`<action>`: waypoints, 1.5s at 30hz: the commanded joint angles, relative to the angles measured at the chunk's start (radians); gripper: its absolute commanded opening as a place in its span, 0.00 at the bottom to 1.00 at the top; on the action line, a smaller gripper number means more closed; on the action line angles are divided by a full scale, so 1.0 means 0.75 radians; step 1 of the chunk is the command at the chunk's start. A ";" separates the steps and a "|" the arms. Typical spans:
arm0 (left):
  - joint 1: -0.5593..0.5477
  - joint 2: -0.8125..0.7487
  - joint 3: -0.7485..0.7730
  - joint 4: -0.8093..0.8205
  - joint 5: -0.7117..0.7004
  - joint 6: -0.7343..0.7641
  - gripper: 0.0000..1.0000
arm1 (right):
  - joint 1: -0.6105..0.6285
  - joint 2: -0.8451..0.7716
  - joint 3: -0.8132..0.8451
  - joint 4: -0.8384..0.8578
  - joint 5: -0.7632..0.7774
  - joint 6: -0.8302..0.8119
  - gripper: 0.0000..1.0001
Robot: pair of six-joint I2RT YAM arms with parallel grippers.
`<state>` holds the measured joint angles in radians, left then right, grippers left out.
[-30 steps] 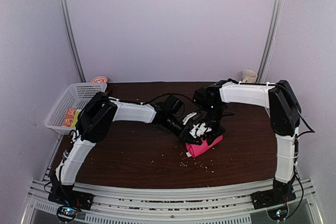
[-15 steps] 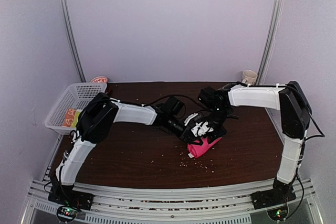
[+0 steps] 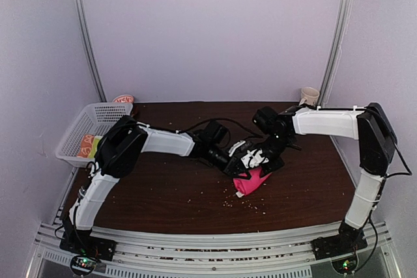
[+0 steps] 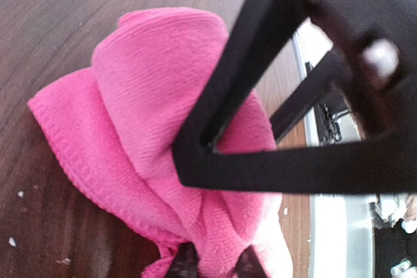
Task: Roll the towels
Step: Roll the towel at the center of the board, then pick up the towel from the center of the board.
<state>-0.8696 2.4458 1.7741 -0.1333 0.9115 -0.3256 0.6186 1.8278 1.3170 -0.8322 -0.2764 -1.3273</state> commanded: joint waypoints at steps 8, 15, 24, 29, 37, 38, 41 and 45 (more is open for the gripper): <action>0.002 -0.051 -0.082 0.067 -0.035 -0.035 0.00 | -0.046 -0.191 -0.028 0.183 -0.071 0.093 0.66; 0.019 -0.245 -0.175 0.025 -0.292 -0.022 0.00 | -0.084 -0.325 -0.051 0.191 -0.074 0.245 0.70; 0.035 -0.499 -0.296 -0.070 -0.667 0.053 0.00 | -0.157 -0.556 -0.173 0.253 -0.202 0.372 0.72; 0.061 -0.626 -0.364 -0.105 -0.766 0.057 0.00 | -0.175 -0.628 -0.245 0.341 -0.192 0.425 0.73; 0.186 -0.881 -0.496 -0.184 -0.925 0.076 0.00 | -0.187 -0.657 -0.311 0.427 -0.192 0.502 0.73; 0.214 -0.913 -0.505 -0.217 -0.957 0.090 0.00 | -0.186 -0.656 -0.314 0.434 -0.194 0.512 0.73; 0.312 -1.033 -0.535 -0.294 -1.033 0.133 0.00 | -0.186 -0.651 -0.309 0.445 -0.193 0.540 0.72; 0.468 -1.197 -0.528 -0.421 -1.152 0.229 0.00 | -0.187 -0.662 -0.317 0.461 -0.203 0.567 0.72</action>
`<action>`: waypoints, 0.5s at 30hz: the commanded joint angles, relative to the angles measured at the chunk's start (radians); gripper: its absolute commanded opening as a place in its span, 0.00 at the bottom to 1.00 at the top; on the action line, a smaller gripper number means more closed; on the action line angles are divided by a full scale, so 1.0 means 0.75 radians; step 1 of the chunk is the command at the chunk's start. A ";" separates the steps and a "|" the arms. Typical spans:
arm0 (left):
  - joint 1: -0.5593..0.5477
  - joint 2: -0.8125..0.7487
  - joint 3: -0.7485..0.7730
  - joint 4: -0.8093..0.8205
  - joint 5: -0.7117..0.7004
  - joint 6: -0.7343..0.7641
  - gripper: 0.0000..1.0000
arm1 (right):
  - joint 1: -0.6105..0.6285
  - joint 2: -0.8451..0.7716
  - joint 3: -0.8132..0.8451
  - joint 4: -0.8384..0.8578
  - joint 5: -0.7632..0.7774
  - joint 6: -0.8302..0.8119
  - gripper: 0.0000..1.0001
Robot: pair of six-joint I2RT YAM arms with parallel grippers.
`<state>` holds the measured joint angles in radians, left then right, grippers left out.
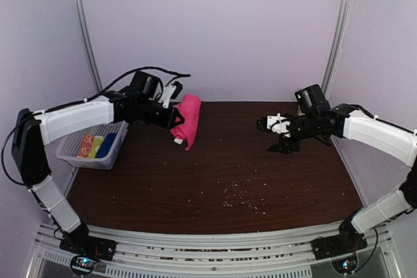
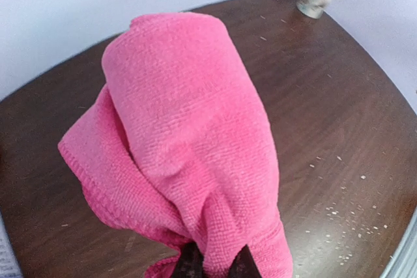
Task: Roll the towels
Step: Pick up the towel from the center of the board, then place the towel in the bin.
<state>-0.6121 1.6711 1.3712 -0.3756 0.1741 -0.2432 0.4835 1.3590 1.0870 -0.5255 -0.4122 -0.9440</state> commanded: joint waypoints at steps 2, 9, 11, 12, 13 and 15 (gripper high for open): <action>0.200 -0.230 0.022 -0.167 -0.253 0.175 0.00 | -0.006 -0.042 -0.023 0.058 -0.030 0.057 0.72; 0.483 -0.352 0.095 -0.358 -0.570 0.328 0.00 | -0.006 -0.039 -0.029 0.052 -0.051 0.084 0.72; 0.568 -0.347 0.136 -0.396 -0.630 0.374 0.00 | -0.006 -0.034 -0.034 0.046 -0.065 0.087 0.72; 0.606 -0.338 0.154 -0.406 -0.684 0.402 0.00 | -0.005 -0.030 -0.033 0.039 -0.070 0.088 0.72; 0.639 -0.320 0.179 -0.421 -0.736 0.431 0.00 | -0.005 -0.026 -0.029 0.032 -0.070 0.090 0.72; 0.682 -0.263 0.235 -0.445 -0.847 0.491 0.00 | -0.004 -0.023 -0.026 0.028 -0.068 0.095 0.72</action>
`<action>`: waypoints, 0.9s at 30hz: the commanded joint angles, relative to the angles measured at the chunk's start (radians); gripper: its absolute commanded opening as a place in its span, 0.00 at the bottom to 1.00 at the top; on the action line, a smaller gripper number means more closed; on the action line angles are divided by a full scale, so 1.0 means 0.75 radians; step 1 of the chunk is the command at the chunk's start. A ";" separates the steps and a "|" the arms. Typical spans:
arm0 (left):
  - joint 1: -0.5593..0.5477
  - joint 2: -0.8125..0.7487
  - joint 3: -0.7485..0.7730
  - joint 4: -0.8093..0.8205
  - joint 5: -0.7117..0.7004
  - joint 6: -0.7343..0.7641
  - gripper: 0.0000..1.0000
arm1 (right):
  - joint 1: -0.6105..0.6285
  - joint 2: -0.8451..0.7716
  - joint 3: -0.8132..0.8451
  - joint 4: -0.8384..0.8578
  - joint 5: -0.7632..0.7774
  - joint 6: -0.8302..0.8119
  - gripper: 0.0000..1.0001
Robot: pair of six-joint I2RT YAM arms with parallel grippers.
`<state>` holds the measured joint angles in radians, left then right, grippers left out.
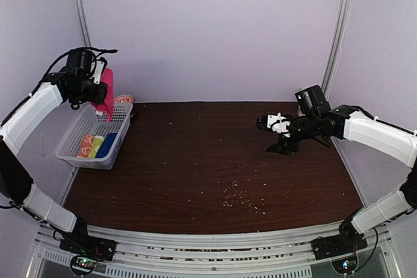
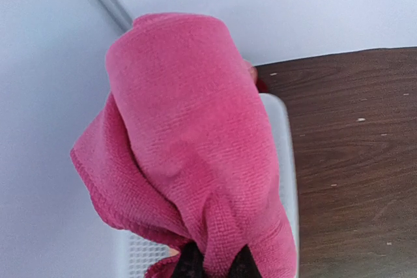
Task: Roll the towels
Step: Place the towel in the bin.
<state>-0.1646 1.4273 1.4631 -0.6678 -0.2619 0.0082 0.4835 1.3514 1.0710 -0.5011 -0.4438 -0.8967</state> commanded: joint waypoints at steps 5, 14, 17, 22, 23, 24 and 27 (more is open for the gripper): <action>0.113 0.283 0.220 -0.056 -0.507 0.233 0.00 | -0.004 0.008 -0.002 -0.018 -0.052 0.038 0.71; 0.114 0.693 0.437 -0.069 -0.586 0.328 0.00 | -0.006 0.051 0.012 -0.053 -0.096 0.043 0.71; 0.112 0.763 0.456 -0.058 -0.565 0.348 0.00 | -0.006 0.046 0.011 -0.059 -0.098 0.037 0.71; 0.111 0.843 0.467 -0.024 -0.502 0.385 0.00 | -0.005 0.047 0.008 -0.064 -0.119 0.030 0.71; 0.109 0.851 0.470 -0.023 -0.472 0.386 0.00 | -0.005 0.050 0.009 -0.064 -0.119 0.028 0.71; 0.106 0.855 0.471 -0.024 -0.434 0.383 0.00 | -0.005 0.052 0.009 -0.066 -0.120 0.029 0.71; 0.096 0.861 0.464 -0.004 -0.354 0.378 0.00 | -0.006 0.055 0.010 -0.070 -0.122 0.023 0.70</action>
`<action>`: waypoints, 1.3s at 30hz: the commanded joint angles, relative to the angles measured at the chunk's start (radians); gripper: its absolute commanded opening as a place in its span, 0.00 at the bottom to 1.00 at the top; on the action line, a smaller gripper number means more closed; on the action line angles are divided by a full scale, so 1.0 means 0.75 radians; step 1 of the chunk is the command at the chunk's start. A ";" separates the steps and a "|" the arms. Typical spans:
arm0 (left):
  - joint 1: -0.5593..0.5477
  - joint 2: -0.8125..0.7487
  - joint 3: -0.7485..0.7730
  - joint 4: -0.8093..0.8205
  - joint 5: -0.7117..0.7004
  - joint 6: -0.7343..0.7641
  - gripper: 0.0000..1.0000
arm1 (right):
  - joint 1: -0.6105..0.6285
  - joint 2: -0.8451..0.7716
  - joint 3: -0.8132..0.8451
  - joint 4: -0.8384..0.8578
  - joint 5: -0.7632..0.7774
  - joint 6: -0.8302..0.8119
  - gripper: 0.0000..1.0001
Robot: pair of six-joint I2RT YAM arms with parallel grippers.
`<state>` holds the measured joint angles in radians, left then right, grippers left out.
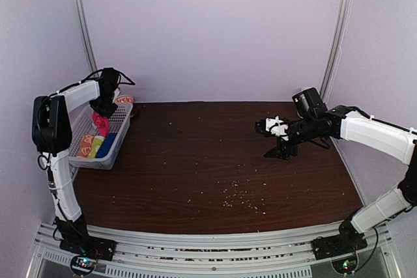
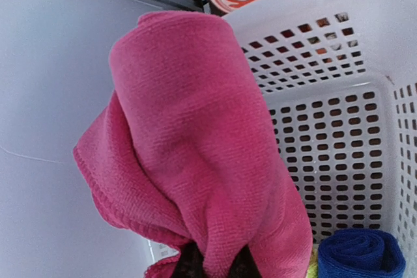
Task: Roll the towels
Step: Place the towel in the bin.
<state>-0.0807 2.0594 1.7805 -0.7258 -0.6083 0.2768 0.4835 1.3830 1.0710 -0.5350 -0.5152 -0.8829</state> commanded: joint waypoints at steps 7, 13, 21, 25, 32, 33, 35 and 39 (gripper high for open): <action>-0.029 0.085 0.052 0.075 0.249 -0.003 0.00 | -0.006 0.007 0.010 -0.026 -0.030 0.001 0.71; -0.035 0.108 0.054 0.074 0.388 -0.015 0.00 | -0.006 0.013 0.010 -0.023 -0.029 0.006 0.71; -0.046 -0.012 -0.032 0.045 0.423 -0.007 0.00 | -0.007 0.023 0.012 -0.024 -0.036 0.011 0.70; -0.082 0.015 -0.025 -0.045 0.397 0.060 0.00 | -0.006 0.025 0.011 -0.027 -0.047 0.009 0.71; -0.086 0.091 0.010 -0.068 0.531 0.041 0.00 | -0.006 0.022 0.014 -0.033 -0.053 0.009 0.70; -0.085 0.093 0.008 -0.056 0.549 0.038 0.00 | -0.007 0.020 0.013 -0.032 -0.055 0.009 0.71; -0.072 0.087 -0.006 -0.010 0.615 0.021 0.00 | -0.007 0.017 0.013 -0.033 -0.057 0.009 0.70; -0.018 0.072 -0.057 0.080 0.754 -0.020 0.00 | -0.006 0.015 0.013 -0.033 -0.058 0.012 0.70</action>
<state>-0.1230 2.1040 1.7615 -0.7624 -0.1997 0.2935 0.4835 1.3949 1.0710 -0.5503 -0.5438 -0.8848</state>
